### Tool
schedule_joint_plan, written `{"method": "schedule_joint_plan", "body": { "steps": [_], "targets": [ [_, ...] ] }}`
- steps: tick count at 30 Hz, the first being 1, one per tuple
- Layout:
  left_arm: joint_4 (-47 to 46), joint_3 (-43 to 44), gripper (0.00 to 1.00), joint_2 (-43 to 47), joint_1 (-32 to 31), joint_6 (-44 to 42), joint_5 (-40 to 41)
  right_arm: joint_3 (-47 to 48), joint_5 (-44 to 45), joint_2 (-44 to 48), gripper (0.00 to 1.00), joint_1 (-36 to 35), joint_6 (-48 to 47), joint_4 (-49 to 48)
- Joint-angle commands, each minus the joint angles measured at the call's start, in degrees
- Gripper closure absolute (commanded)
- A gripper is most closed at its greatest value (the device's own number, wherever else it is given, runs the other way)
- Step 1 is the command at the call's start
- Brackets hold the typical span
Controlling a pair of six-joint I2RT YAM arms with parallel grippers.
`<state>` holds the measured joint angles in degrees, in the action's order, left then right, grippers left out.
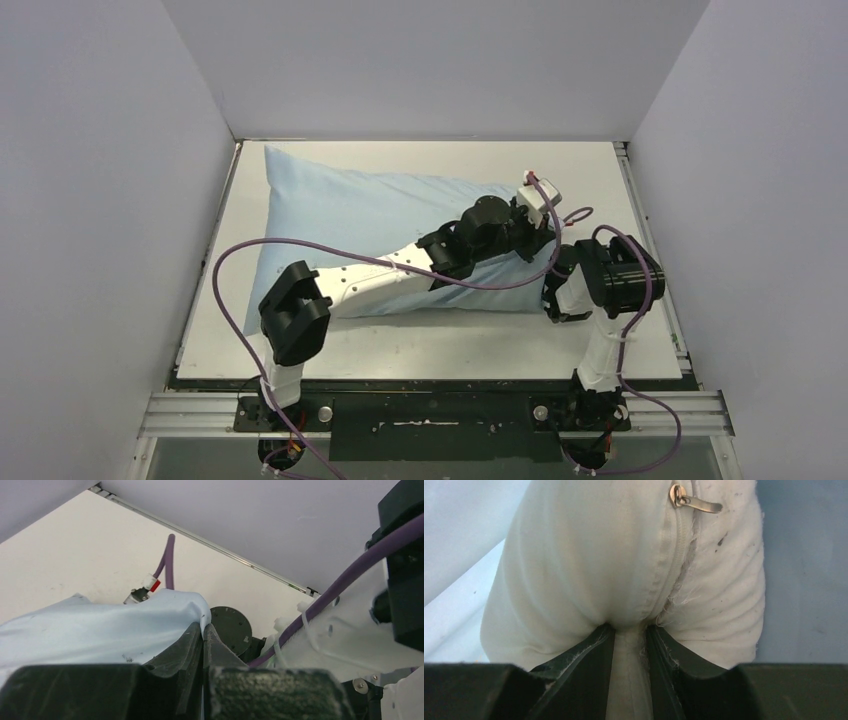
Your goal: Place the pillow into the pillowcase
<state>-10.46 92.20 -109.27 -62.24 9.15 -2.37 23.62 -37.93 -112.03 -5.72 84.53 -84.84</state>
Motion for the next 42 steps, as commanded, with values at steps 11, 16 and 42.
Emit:
{"method": "schedule_joint_plan", "body": {
  "steps": [11, 16, 42],
  "targets": [
    [-11.18, 6.54, 1.00, -4.50, 0.85, 8.16, -9.71, -1.45, 14.57, 3.06, 0.70, -12.37, -1.70, -3.33],
    [-8.94, 7.21, 1.00, -4.63, 4.18, 8.28, -9.21, -2.50, 14.96, 8.95, 0.70, -11.36, -5.29, 3.29],
    [7.02, 14.61, 0.56, -5.07, 11.13, 6.86, -14.72, -3.15, 11.28, 15.83, 0.71, -4.54, -11.12, 13.79]
  ]
}}
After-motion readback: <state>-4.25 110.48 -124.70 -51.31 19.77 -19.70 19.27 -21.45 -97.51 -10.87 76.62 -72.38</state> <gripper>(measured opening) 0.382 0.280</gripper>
